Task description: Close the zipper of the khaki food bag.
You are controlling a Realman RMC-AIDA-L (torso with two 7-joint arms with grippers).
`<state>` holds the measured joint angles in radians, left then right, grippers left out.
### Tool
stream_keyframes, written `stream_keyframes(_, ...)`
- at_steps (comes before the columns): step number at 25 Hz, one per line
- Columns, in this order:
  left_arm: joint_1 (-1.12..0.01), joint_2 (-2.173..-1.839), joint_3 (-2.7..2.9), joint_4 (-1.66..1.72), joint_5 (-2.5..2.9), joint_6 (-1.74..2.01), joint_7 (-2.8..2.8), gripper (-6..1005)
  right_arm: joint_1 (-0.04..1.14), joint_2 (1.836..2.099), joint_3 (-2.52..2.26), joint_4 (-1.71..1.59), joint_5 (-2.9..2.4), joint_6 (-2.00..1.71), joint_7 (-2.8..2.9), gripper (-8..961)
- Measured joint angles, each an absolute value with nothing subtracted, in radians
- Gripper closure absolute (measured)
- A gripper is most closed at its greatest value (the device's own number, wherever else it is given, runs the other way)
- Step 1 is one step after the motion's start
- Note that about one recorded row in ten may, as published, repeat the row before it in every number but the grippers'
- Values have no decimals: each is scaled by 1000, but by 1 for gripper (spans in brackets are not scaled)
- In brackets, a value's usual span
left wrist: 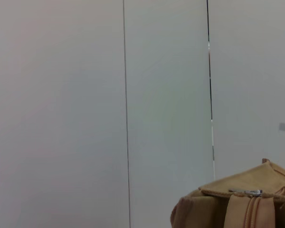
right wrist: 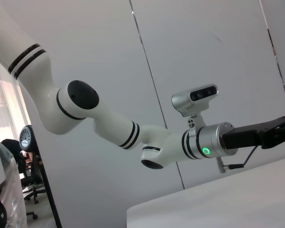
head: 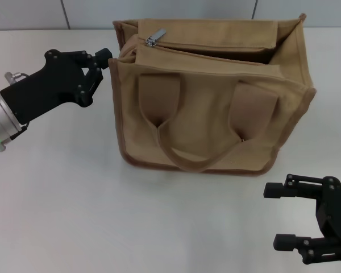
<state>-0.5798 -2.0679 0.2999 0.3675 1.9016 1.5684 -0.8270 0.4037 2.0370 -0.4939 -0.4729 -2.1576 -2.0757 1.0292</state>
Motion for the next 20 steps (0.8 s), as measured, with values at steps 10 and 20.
stream_keyframes(10,-566,-2063,302,374,1907,1568,-857,956,402,2037,-485,-475,-2157,-2076,1029,166)
stream_keyframes(20,-576,-2063,381,385,1913,1561,-873,732,409,2036,-483,-476,-2157,-2074,1029,166)
